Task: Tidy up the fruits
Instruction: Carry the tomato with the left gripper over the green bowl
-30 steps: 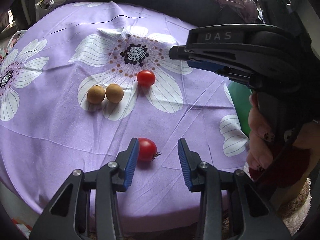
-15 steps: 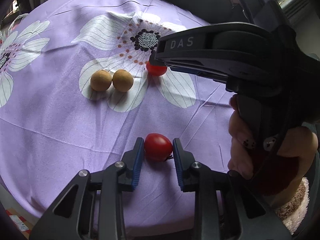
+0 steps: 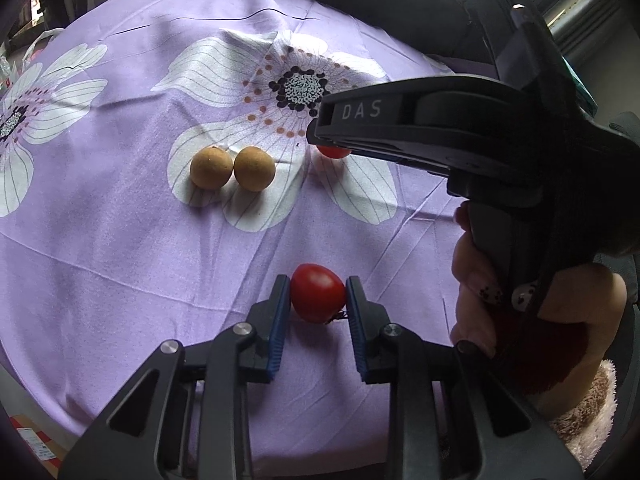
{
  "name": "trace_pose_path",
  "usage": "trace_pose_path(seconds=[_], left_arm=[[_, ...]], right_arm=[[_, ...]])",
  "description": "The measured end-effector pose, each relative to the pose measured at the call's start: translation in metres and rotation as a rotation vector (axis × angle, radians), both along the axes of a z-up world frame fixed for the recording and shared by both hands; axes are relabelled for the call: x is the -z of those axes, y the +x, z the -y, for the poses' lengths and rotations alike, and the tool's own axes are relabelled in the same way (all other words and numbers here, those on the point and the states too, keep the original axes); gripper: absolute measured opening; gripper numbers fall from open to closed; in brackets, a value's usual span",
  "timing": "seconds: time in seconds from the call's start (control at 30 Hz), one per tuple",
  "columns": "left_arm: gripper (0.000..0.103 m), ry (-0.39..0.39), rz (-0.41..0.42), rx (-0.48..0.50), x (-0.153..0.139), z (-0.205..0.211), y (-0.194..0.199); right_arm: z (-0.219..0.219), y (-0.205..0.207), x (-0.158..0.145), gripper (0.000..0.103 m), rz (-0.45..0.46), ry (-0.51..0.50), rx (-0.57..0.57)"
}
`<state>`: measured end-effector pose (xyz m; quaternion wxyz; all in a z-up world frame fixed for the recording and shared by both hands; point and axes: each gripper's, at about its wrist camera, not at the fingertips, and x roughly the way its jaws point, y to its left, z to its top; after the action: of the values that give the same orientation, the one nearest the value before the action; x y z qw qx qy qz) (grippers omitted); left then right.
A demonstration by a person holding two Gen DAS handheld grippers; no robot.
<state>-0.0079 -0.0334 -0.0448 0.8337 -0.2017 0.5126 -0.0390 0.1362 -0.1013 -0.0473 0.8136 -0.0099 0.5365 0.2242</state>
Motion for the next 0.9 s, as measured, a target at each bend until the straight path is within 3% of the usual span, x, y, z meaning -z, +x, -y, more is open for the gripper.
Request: trace_pose_path(seconds=[0.27, 0.43, 0.7, 0.9], left_arm=[[0.028, 0.035, 0.107, -0.02, -0.034, 0.0, 0.002], [0.028, 0.073, 0.199, -0.02, -0.073, 0.008, 0.003], [0.028, 0.076, 0.35, 0.081, -0.114, 0.059, 0.022], [0.028, 0.033, 0.382, 0.183, -0.124, 0.105, 0.045]], right_arm=[[0.039, -0.013, -0.037, 0.03, 0.081, 0.081, 0.096], [0.08, -0.026, -0.068, 0.03, 0.168, 0.132, 0.194], [0.162, -0.047, -0.113, 0.03, 0.328, 0.158, 0.424], [0.223, -0.062, -0.123, 0.03, 0.376, 0.168, 0.581]])
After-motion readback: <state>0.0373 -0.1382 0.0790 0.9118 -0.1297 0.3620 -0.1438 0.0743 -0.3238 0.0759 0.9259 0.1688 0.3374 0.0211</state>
